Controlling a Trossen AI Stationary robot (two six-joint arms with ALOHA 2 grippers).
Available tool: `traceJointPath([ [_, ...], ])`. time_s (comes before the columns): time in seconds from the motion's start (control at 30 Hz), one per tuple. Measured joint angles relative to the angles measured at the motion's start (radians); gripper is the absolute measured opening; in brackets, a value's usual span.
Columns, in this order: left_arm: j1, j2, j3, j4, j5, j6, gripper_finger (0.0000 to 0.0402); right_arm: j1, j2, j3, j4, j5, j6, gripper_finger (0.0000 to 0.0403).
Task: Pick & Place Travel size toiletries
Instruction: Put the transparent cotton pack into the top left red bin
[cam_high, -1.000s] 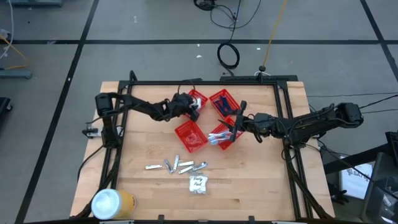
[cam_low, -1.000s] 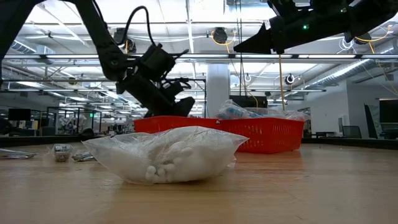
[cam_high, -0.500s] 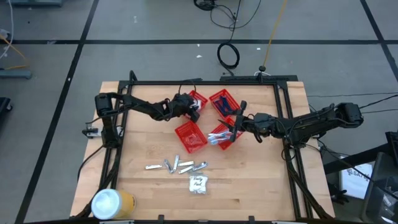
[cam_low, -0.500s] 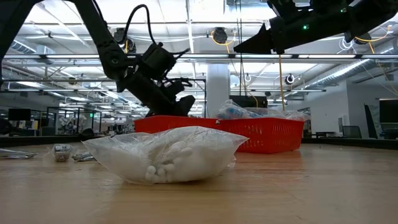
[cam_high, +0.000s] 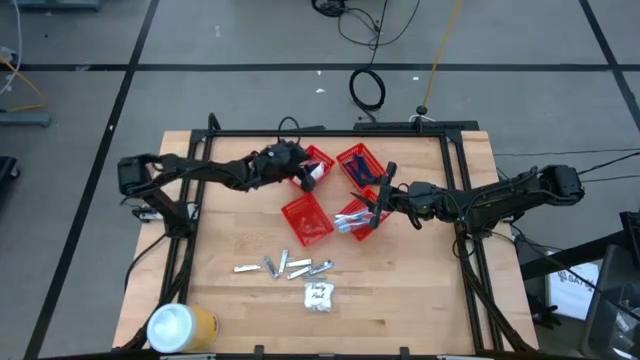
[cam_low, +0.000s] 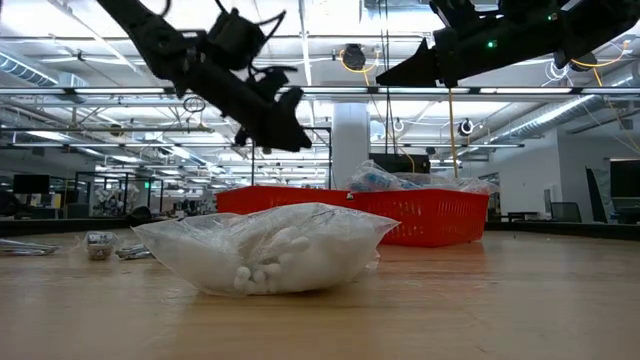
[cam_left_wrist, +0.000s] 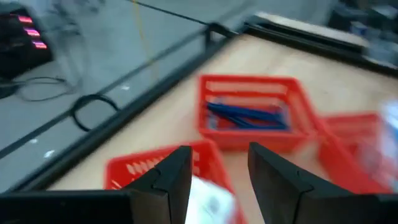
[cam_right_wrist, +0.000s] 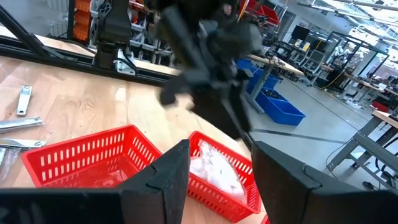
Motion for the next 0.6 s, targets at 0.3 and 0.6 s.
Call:
traceJointPath([
  [0.3, -0.096, -0.259, 0.0, -0.434, 0.039, -0.059, 0.0152, 0.006, 0.0, 0.0, 0.003, -0.035, 0.033, 0.016],
  [0.6, -0.367, -0.497, -0.159, -0.492, -0.111, -0.2, 0.0152, 0.108, 0.003, 0.0, 0.051, -0.237, 0.101, 0.016],
])
